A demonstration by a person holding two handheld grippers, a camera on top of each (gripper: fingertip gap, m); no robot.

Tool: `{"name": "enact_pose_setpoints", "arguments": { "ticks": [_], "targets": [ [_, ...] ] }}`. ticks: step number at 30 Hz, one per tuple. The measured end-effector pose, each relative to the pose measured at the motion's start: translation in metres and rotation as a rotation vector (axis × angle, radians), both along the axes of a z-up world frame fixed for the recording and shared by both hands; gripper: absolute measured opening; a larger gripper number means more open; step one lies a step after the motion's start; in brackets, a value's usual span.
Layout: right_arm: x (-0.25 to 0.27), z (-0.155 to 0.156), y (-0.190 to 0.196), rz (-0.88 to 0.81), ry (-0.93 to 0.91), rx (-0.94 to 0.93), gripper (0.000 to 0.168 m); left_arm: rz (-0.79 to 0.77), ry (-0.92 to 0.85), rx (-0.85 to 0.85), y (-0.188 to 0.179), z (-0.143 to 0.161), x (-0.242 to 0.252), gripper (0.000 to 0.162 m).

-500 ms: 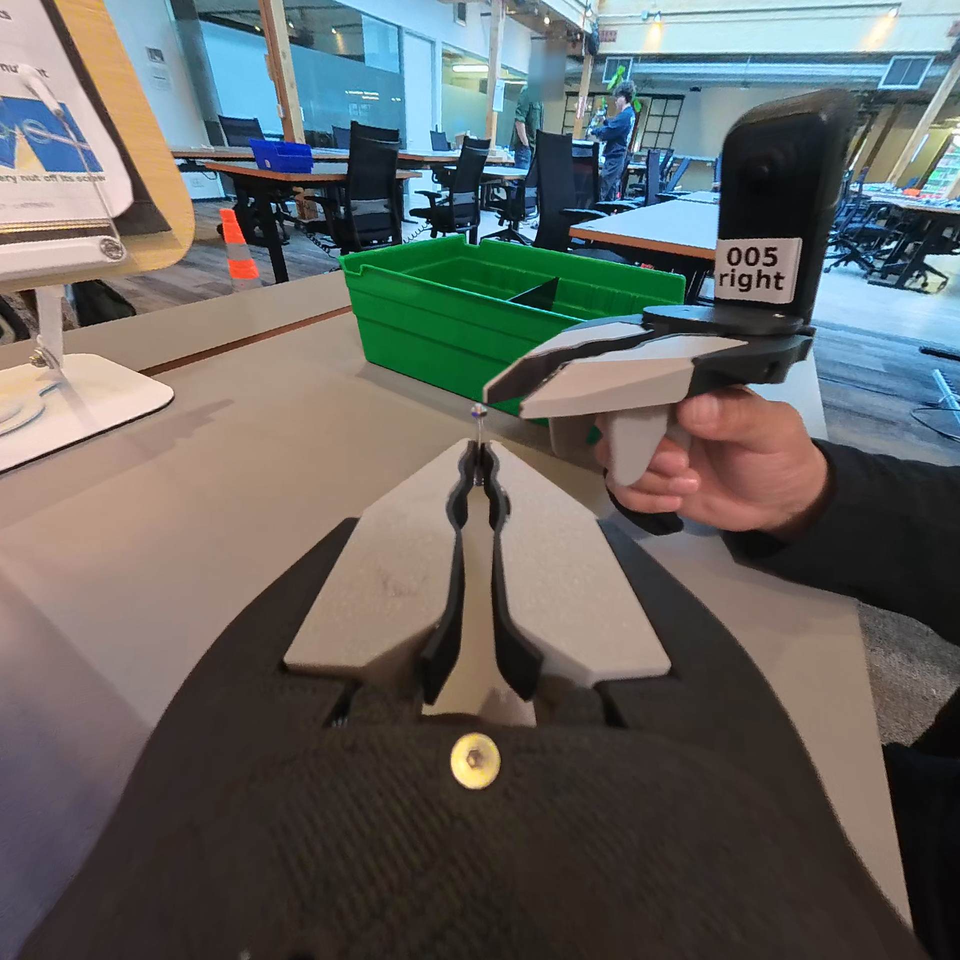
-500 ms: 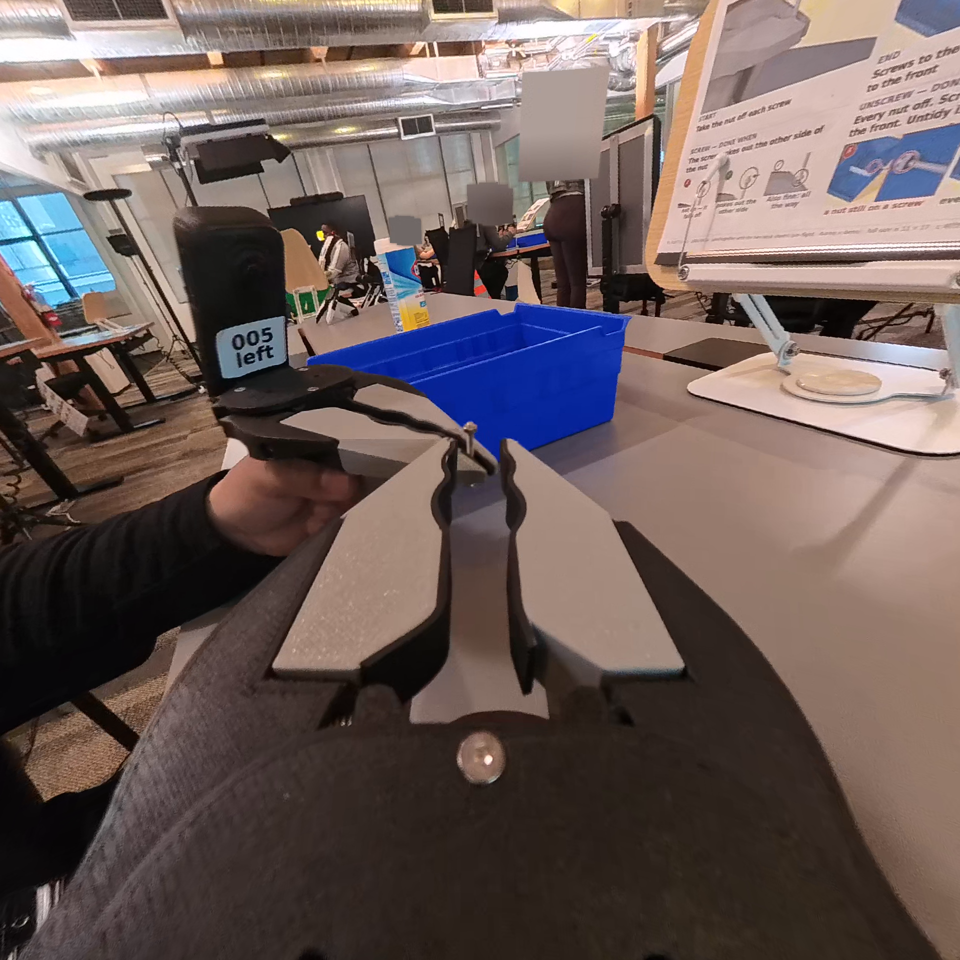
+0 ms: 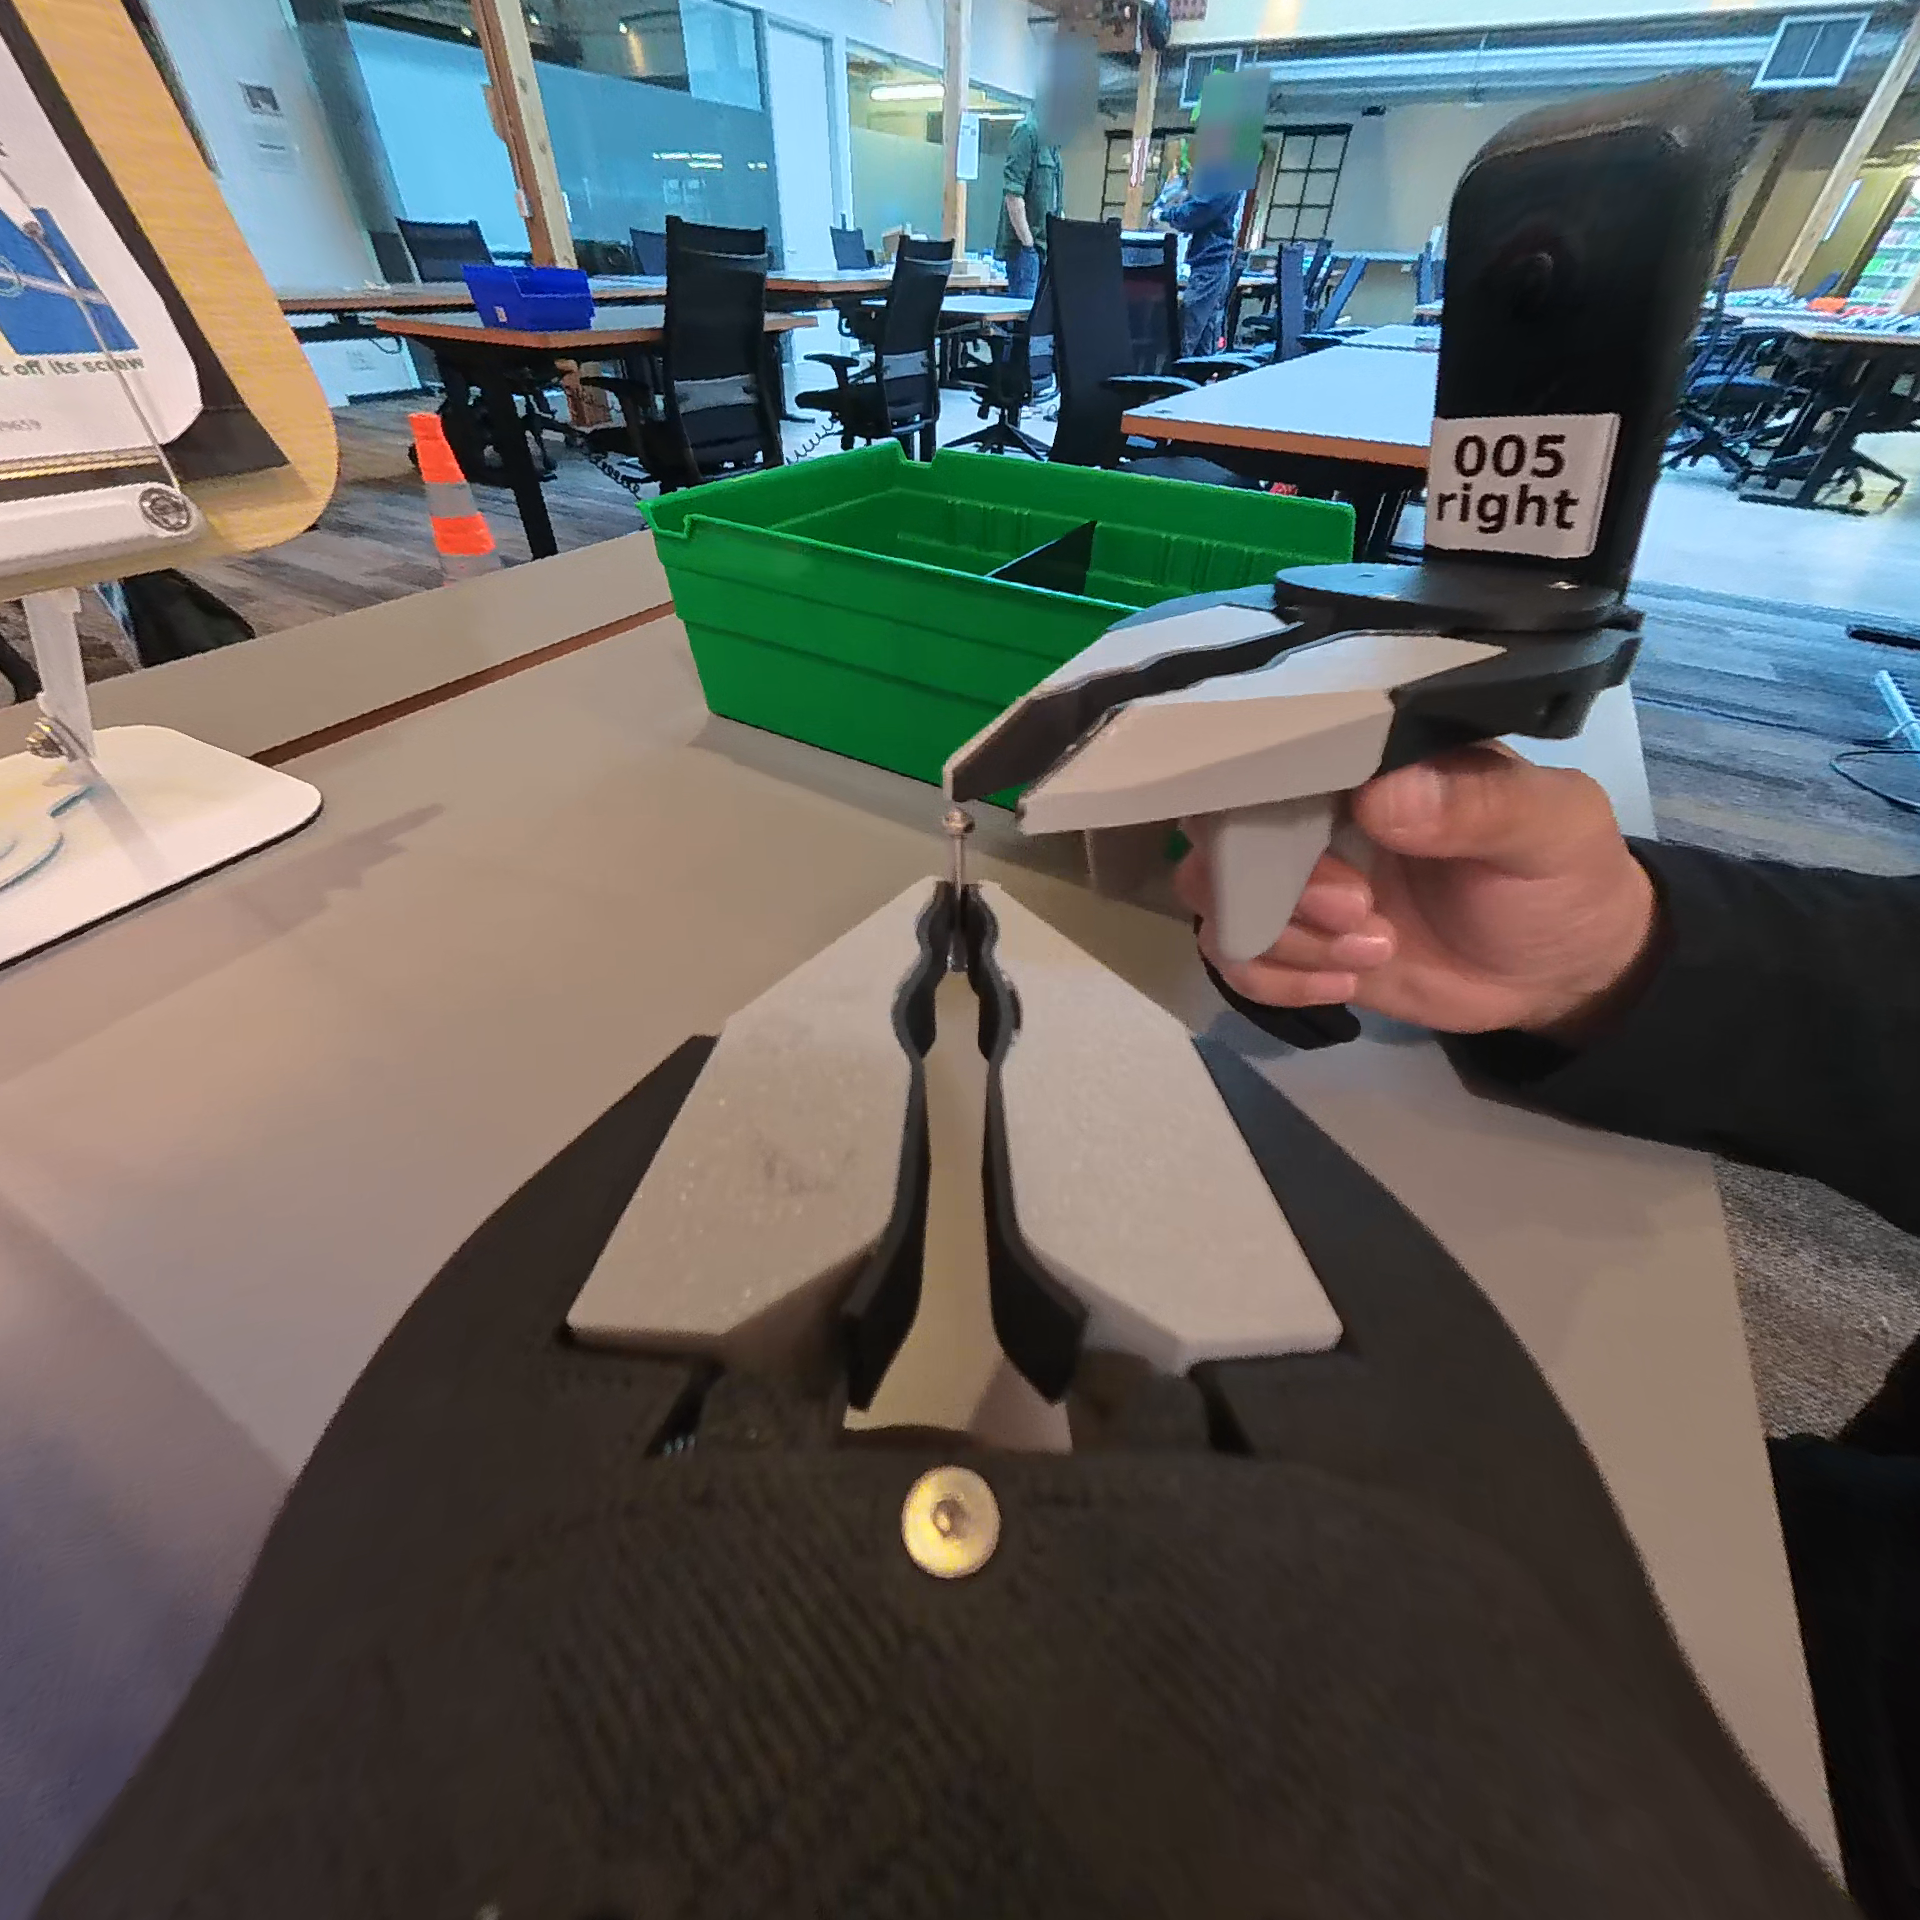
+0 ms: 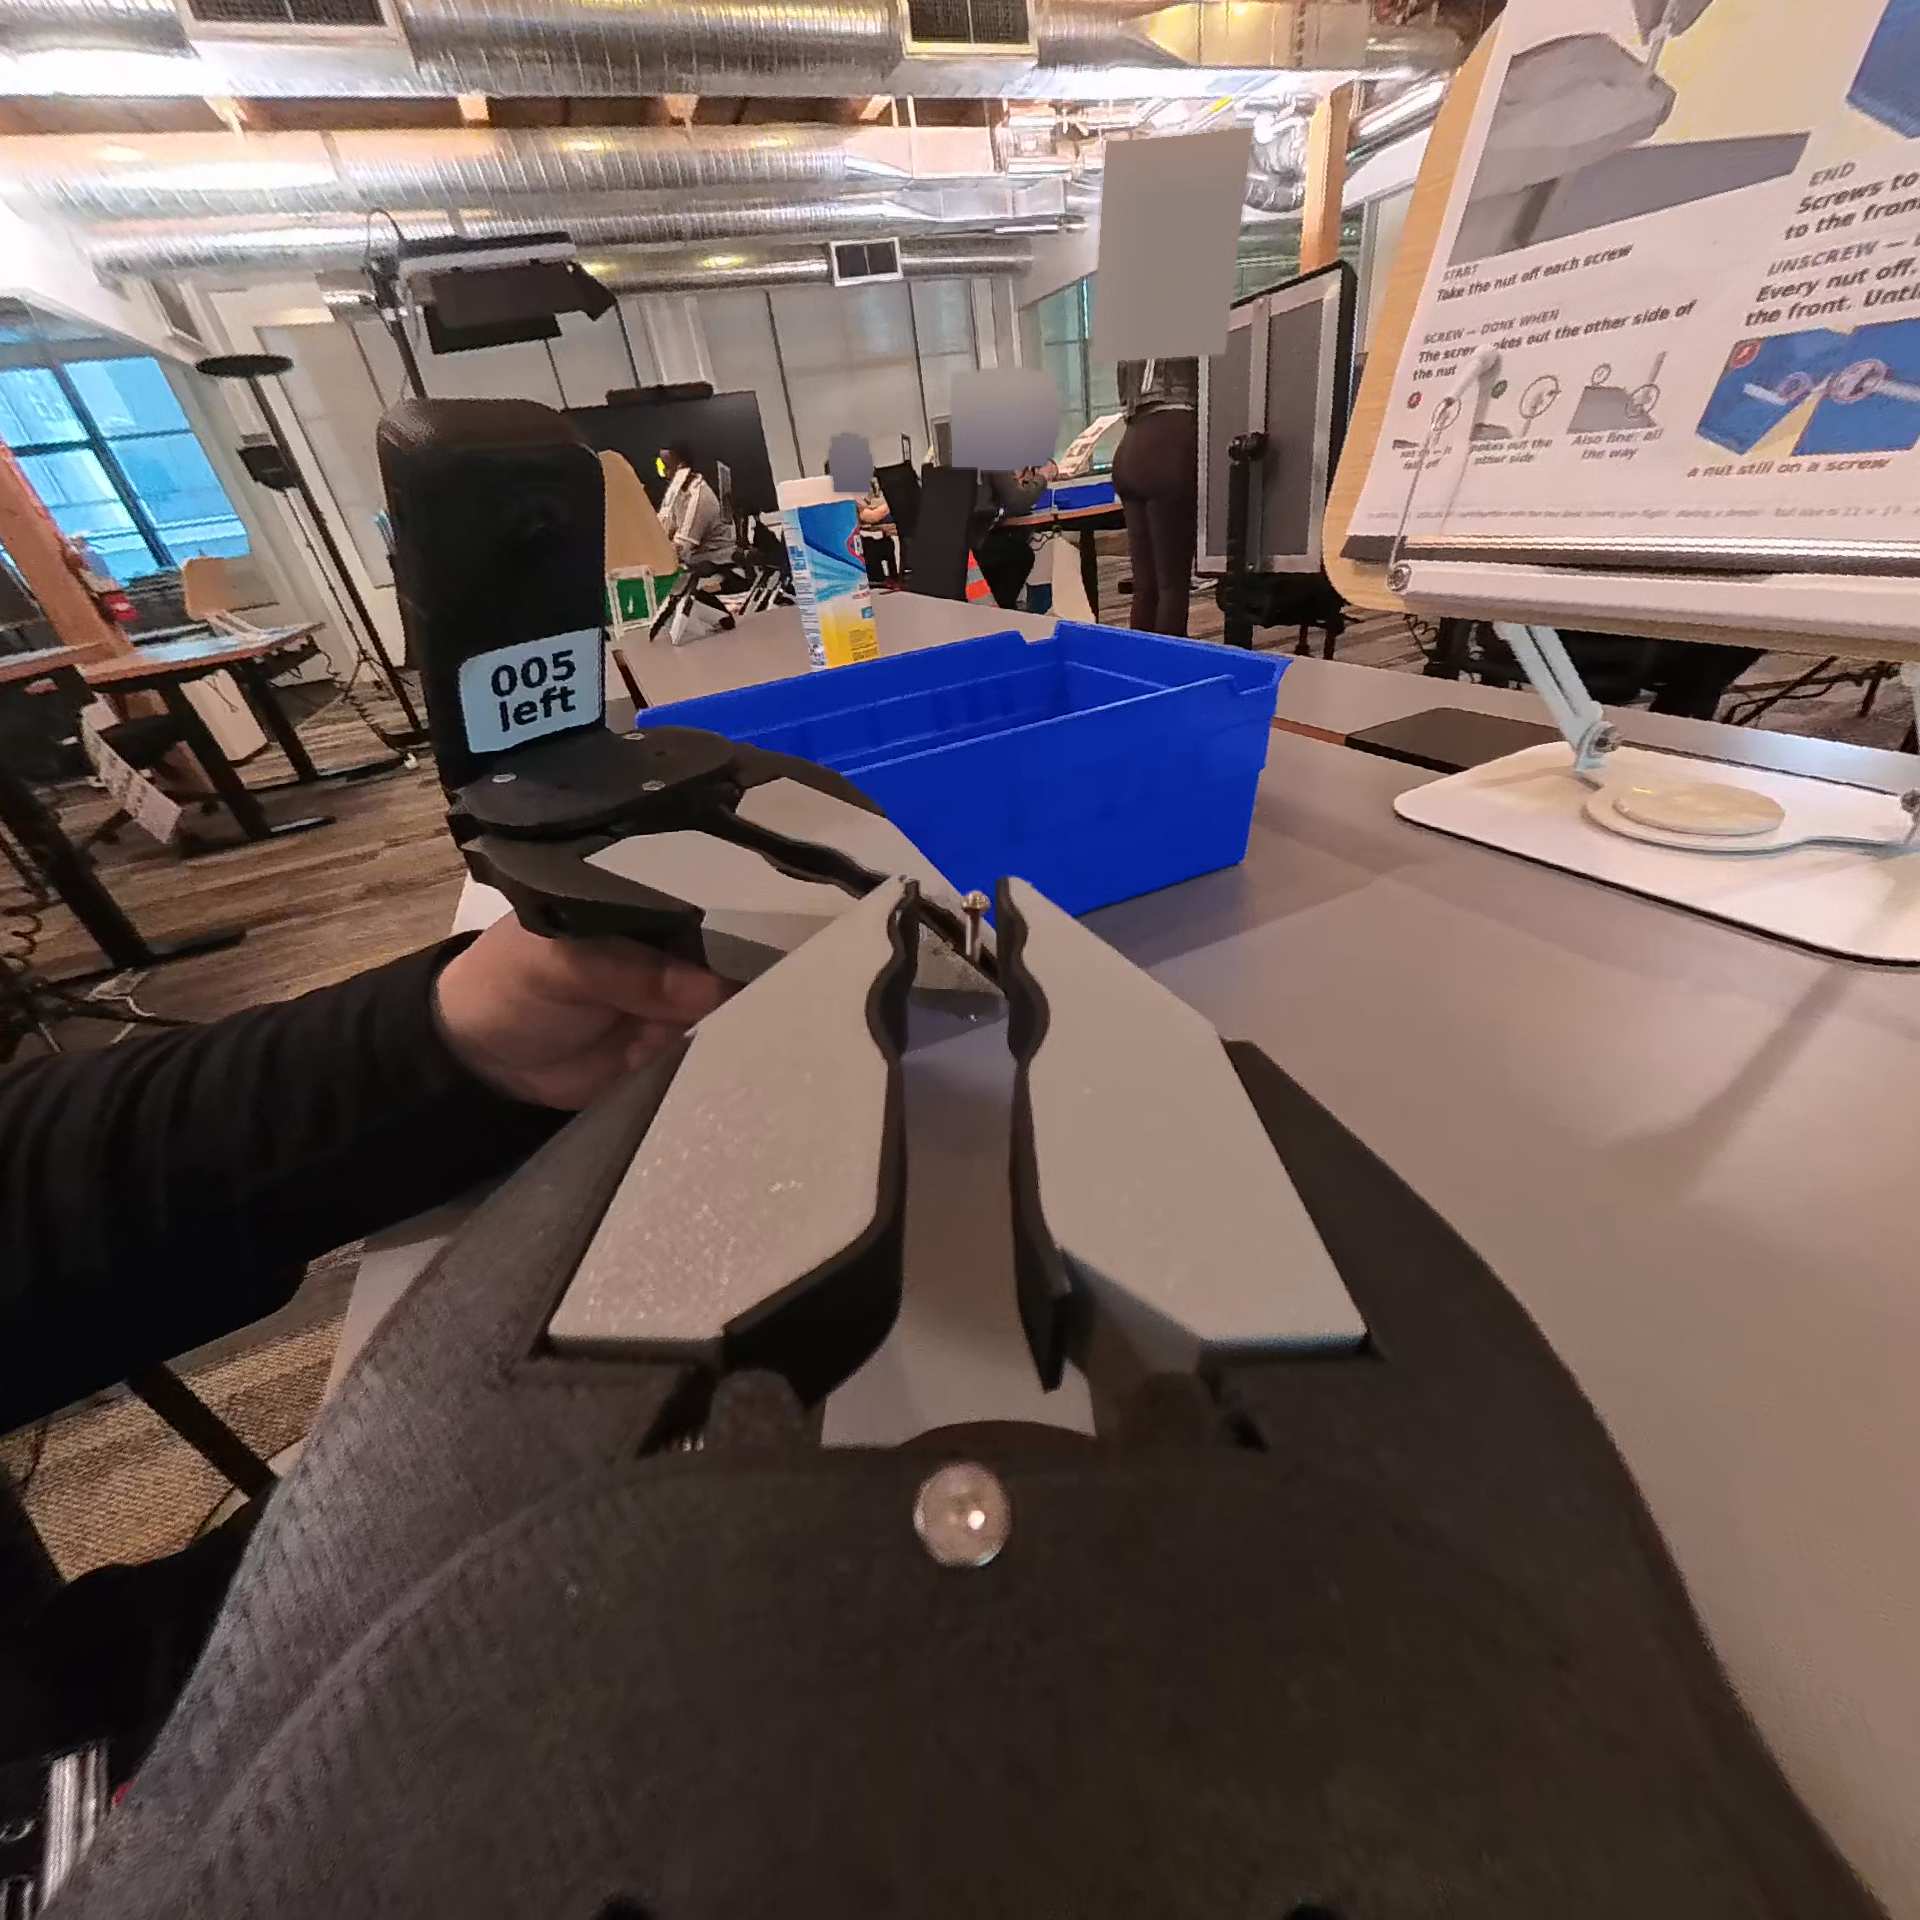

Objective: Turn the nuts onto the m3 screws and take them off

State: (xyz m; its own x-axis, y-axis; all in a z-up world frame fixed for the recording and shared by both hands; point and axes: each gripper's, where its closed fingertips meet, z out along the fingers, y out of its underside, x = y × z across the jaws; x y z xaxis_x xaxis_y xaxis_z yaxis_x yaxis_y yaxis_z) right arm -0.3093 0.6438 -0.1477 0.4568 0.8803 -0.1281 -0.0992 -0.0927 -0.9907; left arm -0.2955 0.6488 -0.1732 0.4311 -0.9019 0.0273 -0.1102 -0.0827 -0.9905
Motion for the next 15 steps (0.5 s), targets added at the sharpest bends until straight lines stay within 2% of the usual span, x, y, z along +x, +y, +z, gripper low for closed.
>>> {"name": "enact_pose_setpoints", "arguments": {
  "ticks": [15],
  "targets": [
    [-0.013, -0.006, -0.004, 0.039, -0.021, -0.017, 0.018, -0.045, 0.027, 0.029, -0.009, -0.001, 0.008, 0.000]
  ]
}}
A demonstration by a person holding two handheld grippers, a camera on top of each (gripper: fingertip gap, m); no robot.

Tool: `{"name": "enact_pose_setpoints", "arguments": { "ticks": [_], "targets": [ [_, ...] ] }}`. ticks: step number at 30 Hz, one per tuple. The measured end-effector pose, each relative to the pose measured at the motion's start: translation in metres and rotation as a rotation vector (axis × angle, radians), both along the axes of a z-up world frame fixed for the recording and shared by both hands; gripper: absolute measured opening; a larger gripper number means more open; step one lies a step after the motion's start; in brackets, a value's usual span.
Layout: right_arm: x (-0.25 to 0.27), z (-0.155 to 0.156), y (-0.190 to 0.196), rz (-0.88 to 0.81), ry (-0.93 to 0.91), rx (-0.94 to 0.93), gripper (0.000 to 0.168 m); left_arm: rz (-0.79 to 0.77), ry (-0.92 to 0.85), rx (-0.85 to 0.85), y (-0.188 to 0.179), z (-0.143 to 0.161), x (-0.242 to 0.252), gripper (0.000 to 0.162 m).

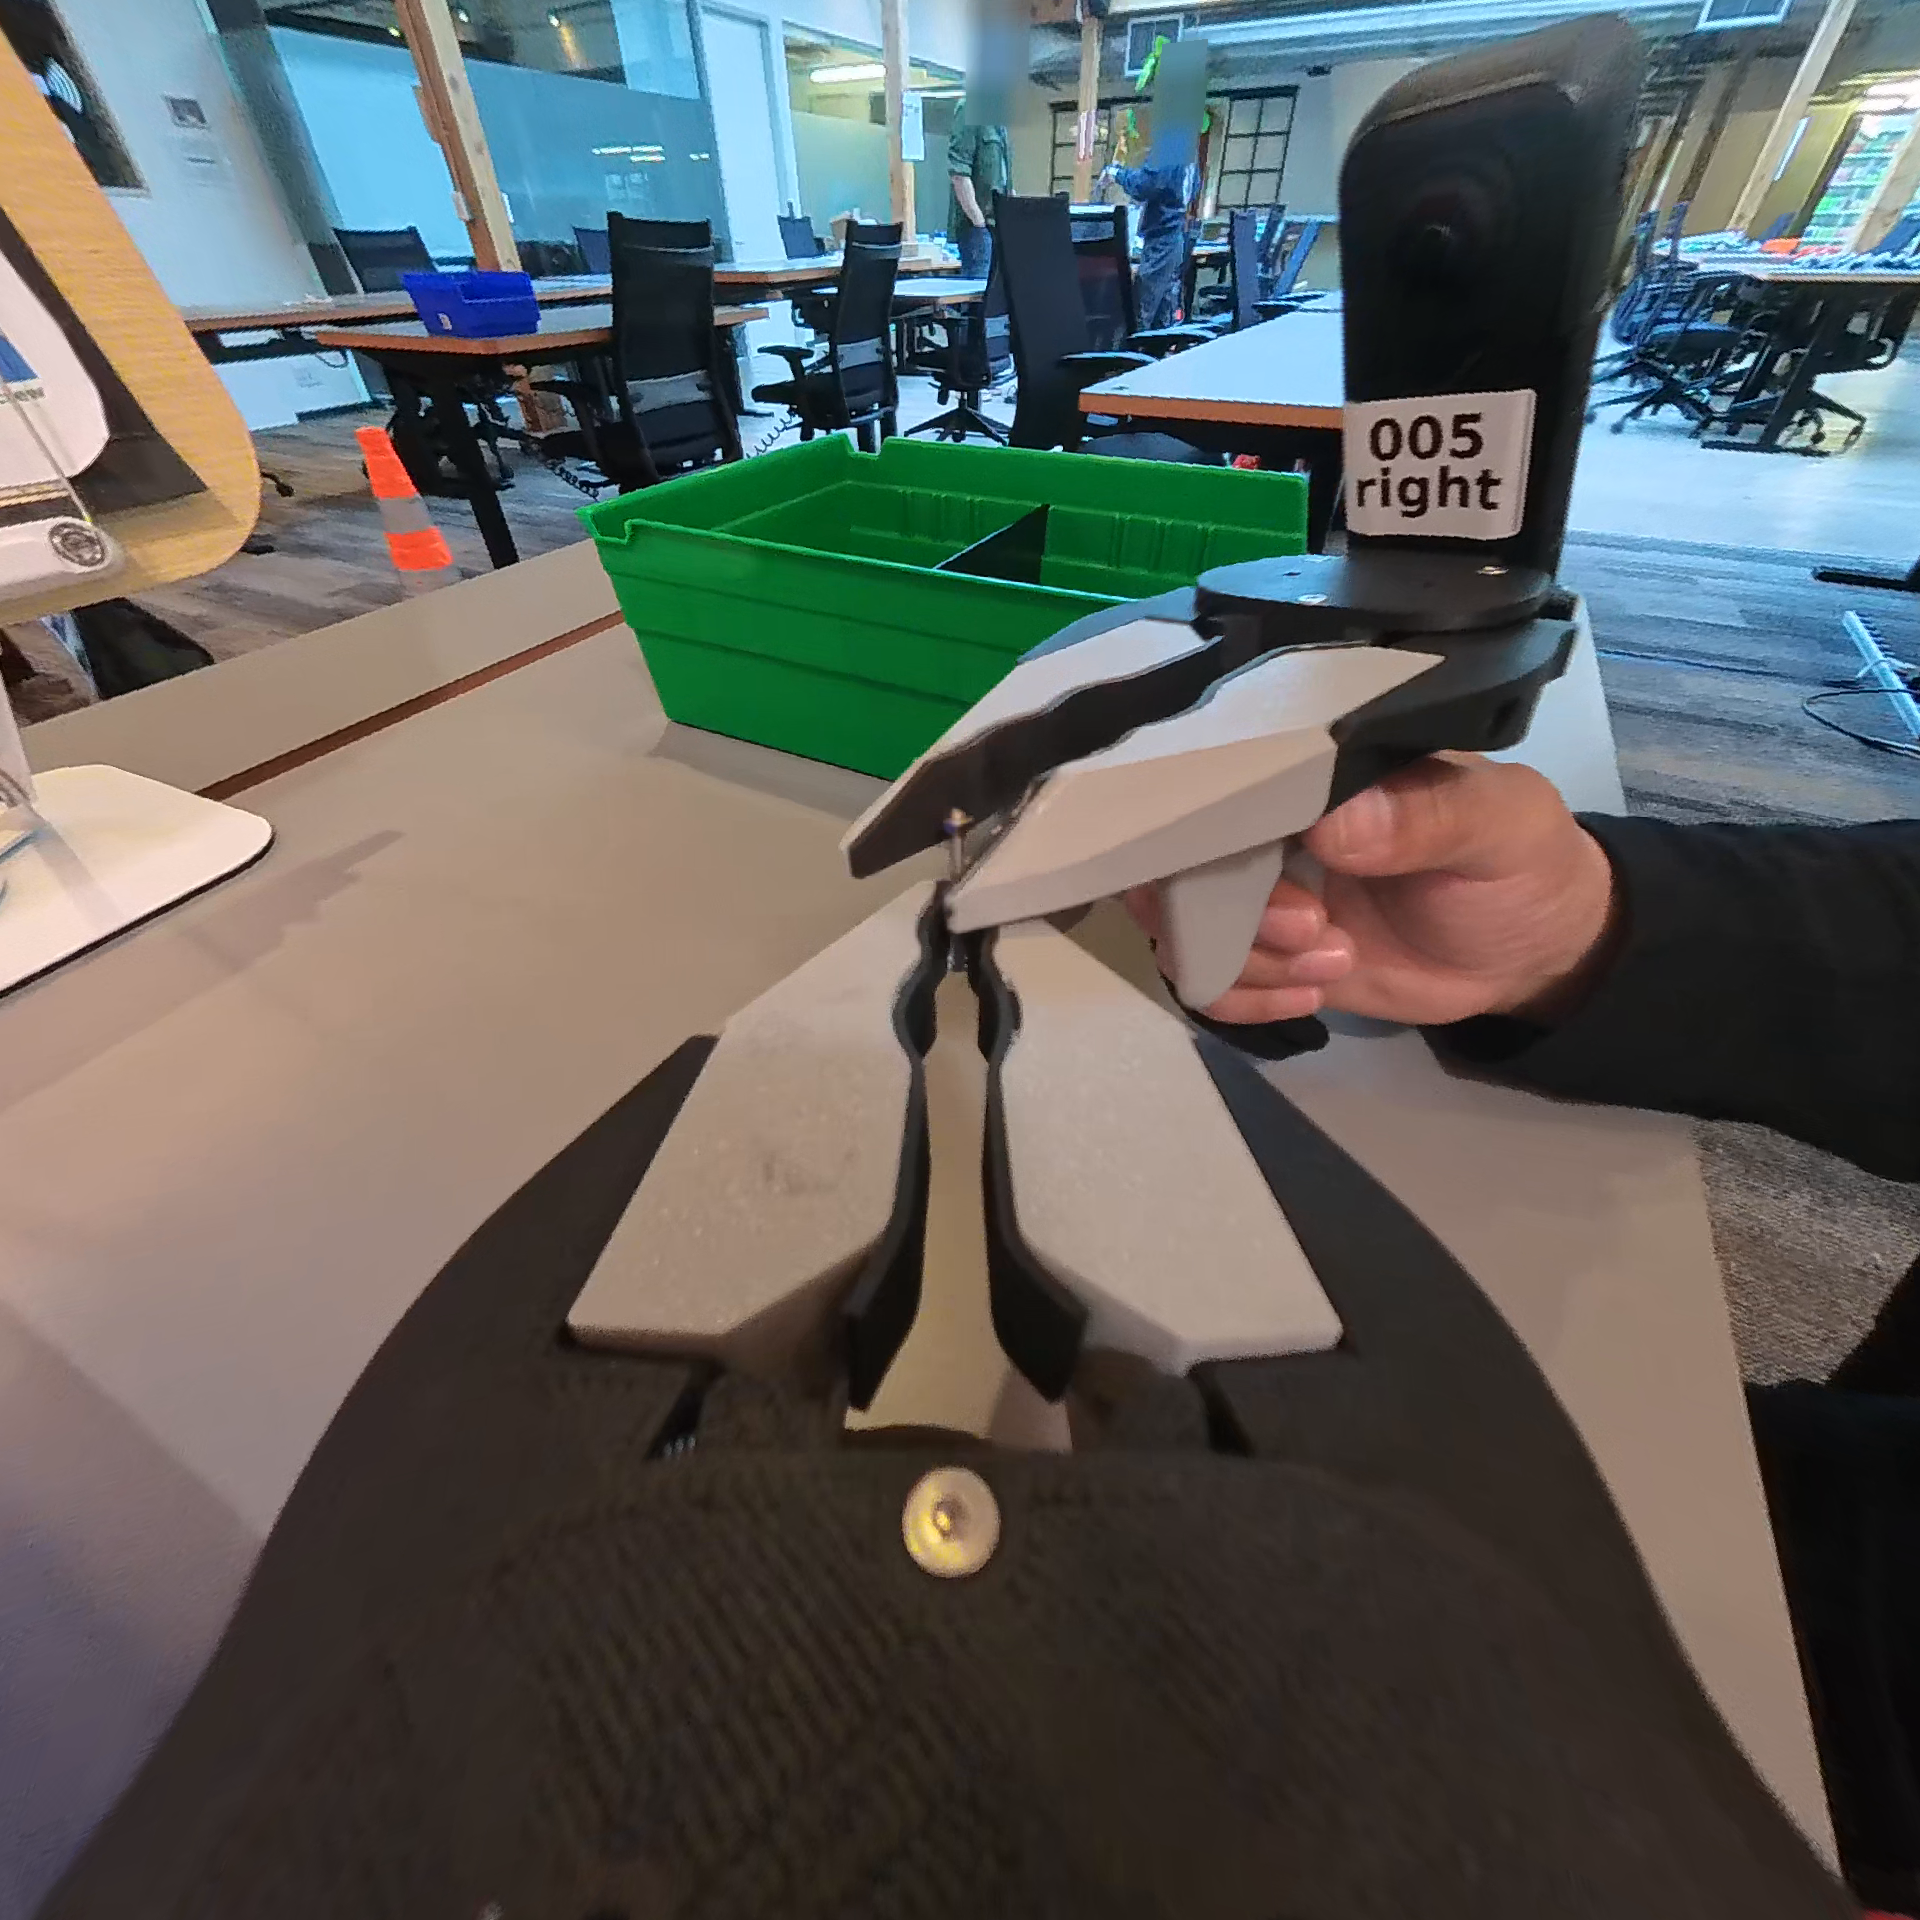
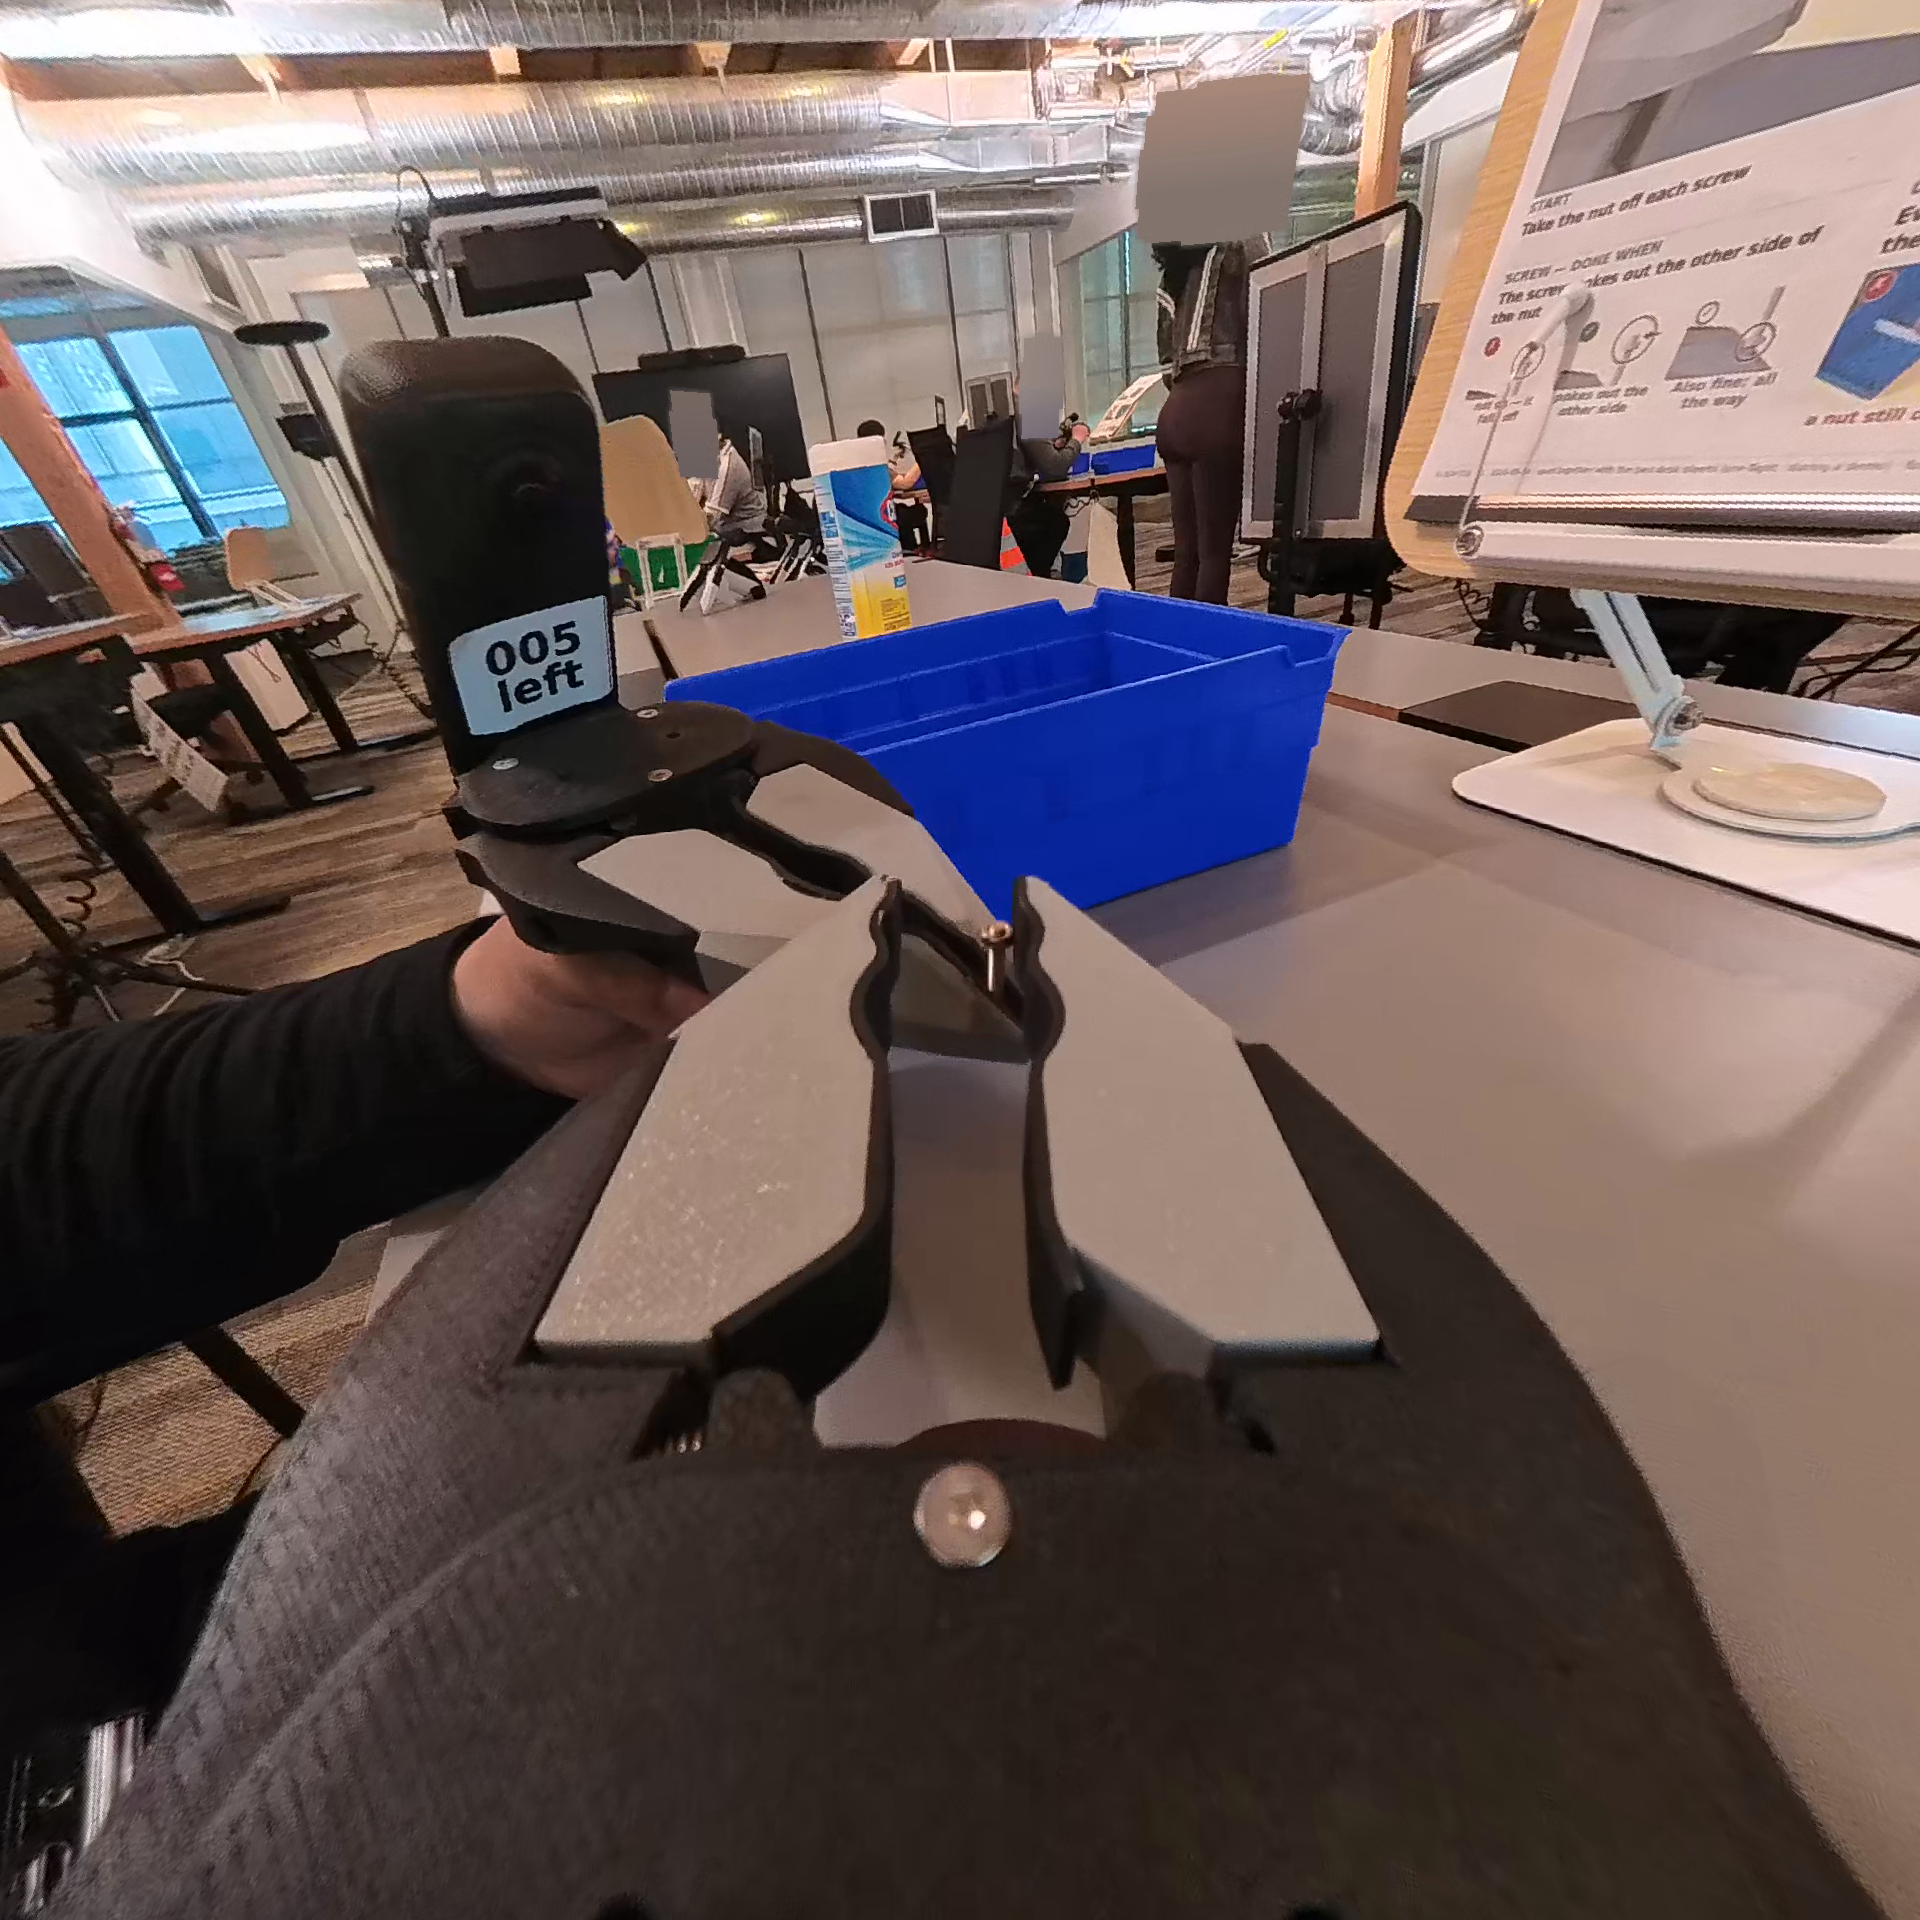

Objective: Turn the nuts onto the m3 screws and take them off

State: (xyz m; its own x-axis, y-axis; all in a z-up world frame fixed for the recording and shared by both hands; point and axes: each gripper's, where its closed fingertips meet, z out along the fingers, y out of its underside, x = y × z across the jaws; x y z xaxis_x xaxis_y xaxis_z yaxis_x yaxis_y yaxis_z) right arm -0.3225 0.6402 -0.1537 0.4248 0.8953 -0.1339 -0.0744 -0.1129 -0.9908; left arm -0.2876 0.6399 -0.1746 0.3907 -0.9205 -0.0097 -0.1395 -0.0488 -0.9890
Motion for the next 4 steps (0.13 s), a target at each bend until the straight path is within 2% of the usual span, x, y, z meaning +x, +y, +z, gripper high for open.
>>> {"name": "enact_pose_setpoints", "arguments": {
  "ticks": [4],
  "targets": [
    [0.0051, 0.0024, 0.0028, -0.028, 0.006, 0.009, 0.019, 0.024, -0.006, 0.007, 0.0034, 0.0015, -0.0025, 0.000]
  ]
}}
